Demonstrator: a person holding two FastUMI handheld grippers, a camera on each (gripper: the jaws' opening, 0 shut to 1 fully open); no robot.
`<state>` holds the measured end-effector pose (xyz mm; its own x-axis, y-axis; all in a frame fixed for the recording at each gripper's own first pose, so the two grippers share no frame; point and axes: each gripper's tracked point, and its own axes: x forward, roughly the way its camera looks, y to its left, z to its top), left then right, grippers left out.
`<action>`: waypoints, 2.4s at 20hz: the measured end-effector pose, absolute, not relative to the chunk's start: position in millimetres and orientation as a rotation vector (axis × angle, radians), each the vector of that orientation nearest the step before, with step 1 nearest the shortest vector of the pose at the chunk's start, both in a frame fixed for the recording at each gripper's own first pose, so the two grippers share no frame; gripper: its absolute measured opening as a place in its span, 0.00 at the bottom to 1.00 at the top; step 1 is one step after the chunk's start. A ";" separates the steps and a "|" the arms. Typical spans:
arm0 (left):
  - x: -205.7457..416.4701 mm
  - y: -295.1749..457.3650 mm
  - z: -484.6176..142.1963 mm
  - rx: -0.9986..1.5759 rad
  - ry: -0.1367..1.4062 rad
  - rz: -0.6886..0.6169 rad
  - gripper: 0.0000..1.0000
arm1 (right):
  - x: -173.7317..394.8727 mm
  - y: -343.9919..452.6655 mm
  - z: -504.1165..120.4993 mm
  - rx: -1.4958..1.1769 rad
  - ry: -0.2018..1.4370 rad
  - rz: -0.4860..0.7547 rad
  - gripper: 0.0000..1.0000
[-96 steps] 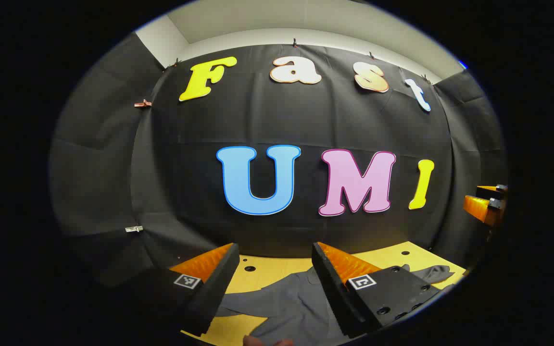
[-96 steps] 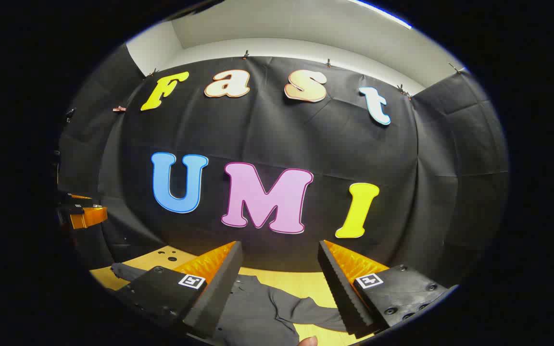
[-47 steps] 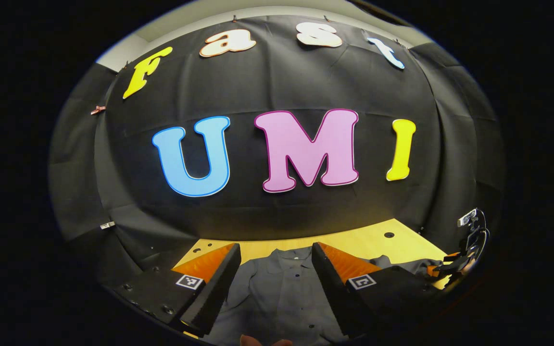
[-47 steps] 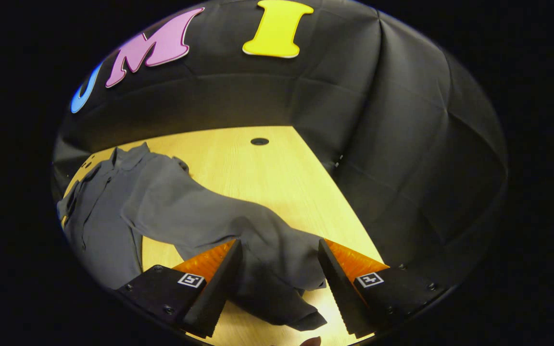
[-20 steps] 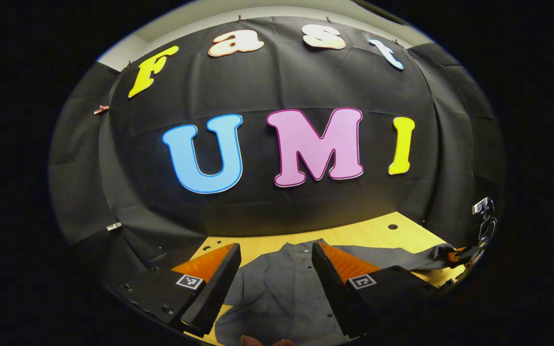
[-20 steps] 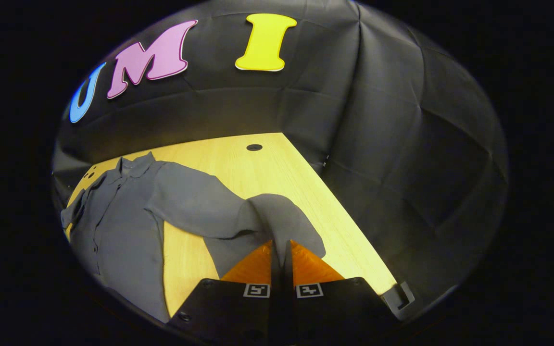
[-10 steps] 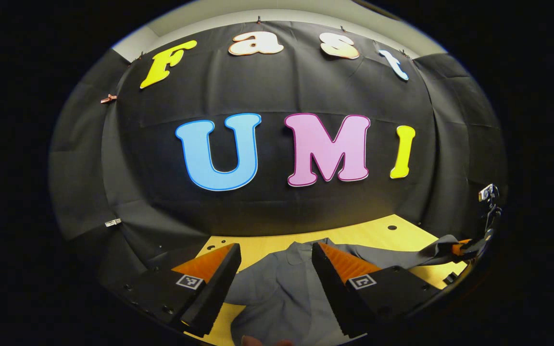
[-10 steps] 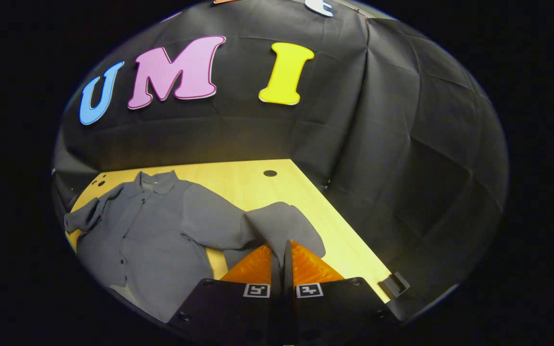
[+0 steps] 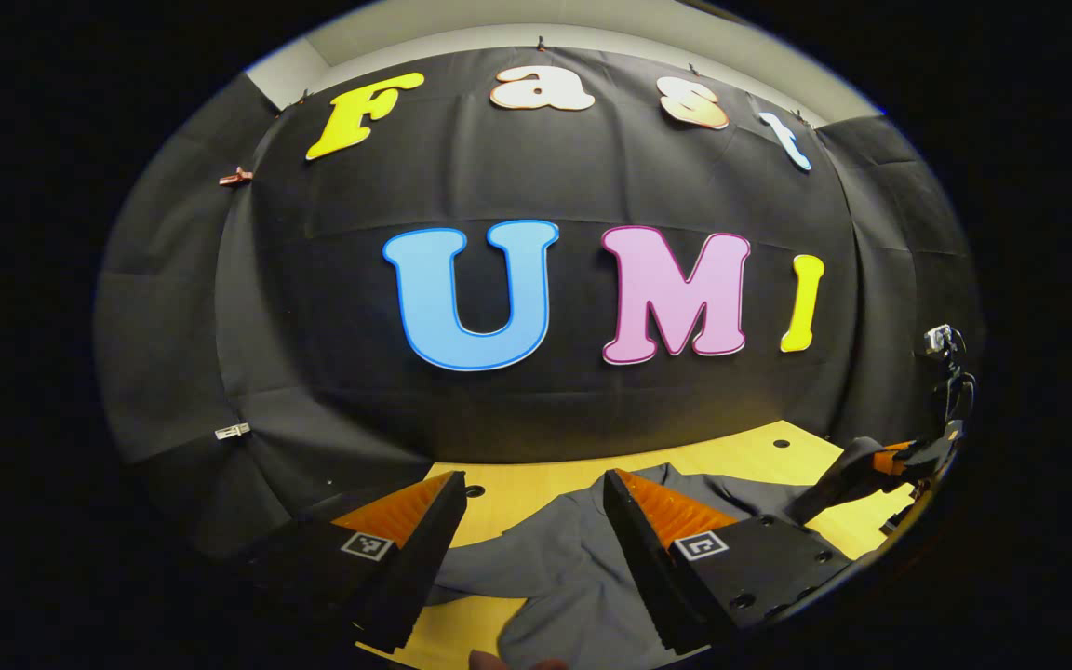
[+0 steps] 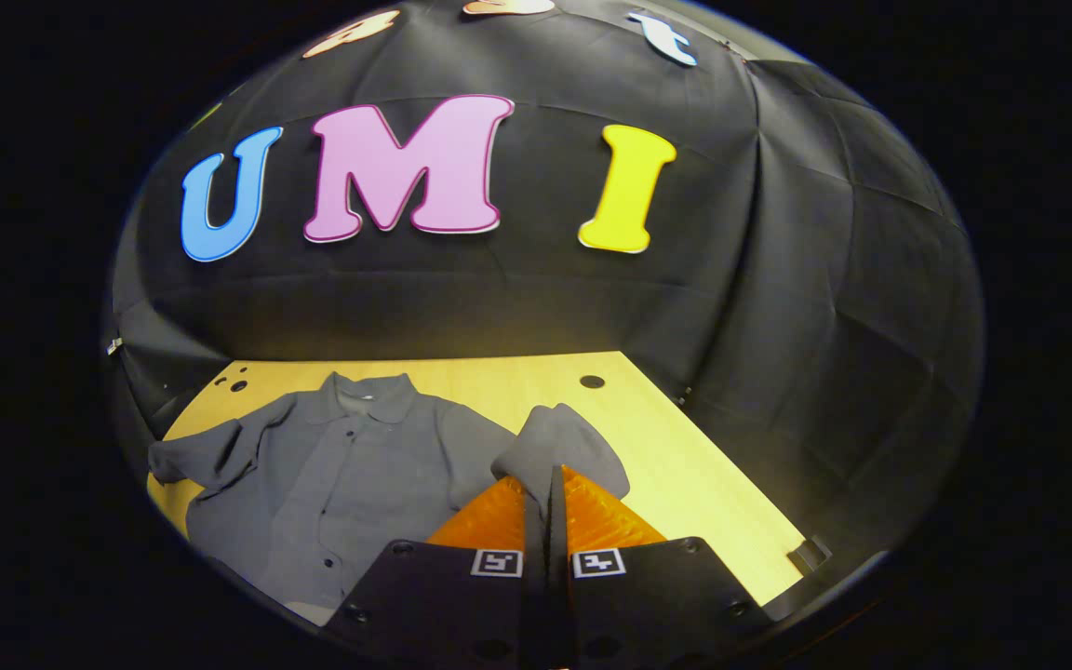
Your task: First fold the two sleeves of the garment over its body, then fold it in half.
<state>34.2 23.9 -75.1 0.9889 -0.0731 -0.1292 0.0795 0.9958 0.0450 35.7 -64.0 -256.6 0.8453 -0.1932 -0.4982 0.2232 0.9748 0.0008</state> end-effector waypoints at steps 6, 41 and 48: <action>41.1 90.7 -95.8 0.036 0.149 -0.006 0.94 | 81.9 2.5 -250.3 0.036 0.514 -0.165 0.05; 108.9 248.7 -386.3 -0.021 0.533 0.187 0.94 | 169.5 271.4 -439.6 -0.079 0.858 0.151 0.10; 117.6 248.8 -416.1 -0.042 0.618 0.186 0.94 | 162.0 312.5 -392.4 0.026 0.778 0.319 0.64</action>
